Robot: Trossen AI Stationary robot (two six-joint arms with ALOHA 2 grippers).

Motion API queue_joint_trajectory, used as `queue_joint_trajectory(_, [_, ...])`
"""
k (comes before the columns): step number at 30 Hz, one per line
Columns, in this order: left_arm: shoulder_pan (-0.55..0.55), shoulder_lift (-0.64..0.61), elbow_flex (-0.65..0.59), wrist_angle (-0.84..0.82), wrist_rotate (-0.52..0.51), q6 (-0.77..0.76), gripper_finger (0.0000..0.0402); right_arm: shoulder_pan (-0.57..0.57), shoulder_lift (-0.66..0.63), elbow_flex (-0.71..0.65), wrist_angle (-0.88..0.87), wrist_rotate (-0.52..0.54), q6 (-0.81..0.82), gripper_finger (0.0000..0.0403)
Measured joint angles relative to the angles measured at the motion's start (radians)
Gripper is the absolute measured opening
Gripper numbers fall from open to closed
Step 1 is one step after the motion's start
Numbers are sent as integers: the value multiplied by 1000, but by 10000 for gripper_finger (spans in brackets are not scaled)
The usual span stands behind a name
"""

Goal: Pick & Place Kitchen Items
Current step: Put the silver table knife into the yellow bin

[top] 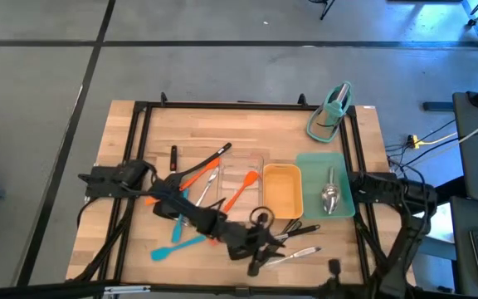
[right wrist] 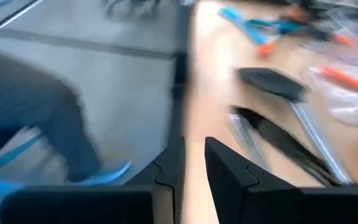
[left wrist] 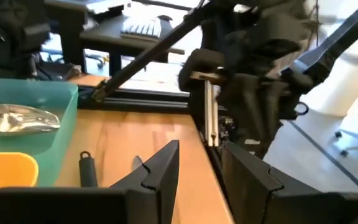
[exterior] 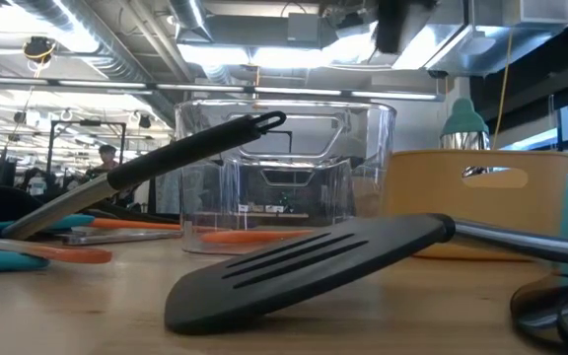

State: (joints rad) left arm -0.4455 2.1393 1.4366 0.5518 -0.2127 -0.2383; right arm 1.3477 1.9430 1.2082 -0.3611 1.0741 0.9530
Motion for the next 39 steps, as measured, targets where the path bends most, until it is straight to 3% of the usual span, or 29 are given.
queue_joint_trajectory(3, [33, 42, 110, -106, 80, 15, 116, 35, 0, -87, 0, 115, 176, 64])
queue_joint_trajectory(6, [47, 98, 217, -265, 95, 23, 116, 33, -7, -144, -64, 127, 330, 64])
queue_joint_trajectory(10, [47, 166, 289, -340, 85, 24, 116, 2, -12, -152, -91, 69, 360, 64])
queue_joint_trajectory(15, [18, 167, 306, -337, 61, 56, 116, -53, -40, -152, -83, -60, 258, 64])
queue_joint_trajectory(21, [-38, 144, 306, -365, -69, 124, 116, -158, -75, -152, -40, -236, 56, 65])
queue_joint_trajectory(26, [-67, 146, 305, -428, -94, 88, 116, -249, -116, -152, 56, -427, -172, 65])
queue_joint_trajectory(30, [-89, 146, 305, -438, -167, 73, 116, -290, -154, -152, 48, -556, -260, 65])
queue_joint_trajectory(33, [-105, 147, 305, -436, -215, 42, 116, -310, -183, -152, 24, -604, -291, 65])
queue_joint_trajectory(39, [-123, 202, 305, -414, -286, -22, 116, -338, -199, -151, 32, -600, -360, 65])
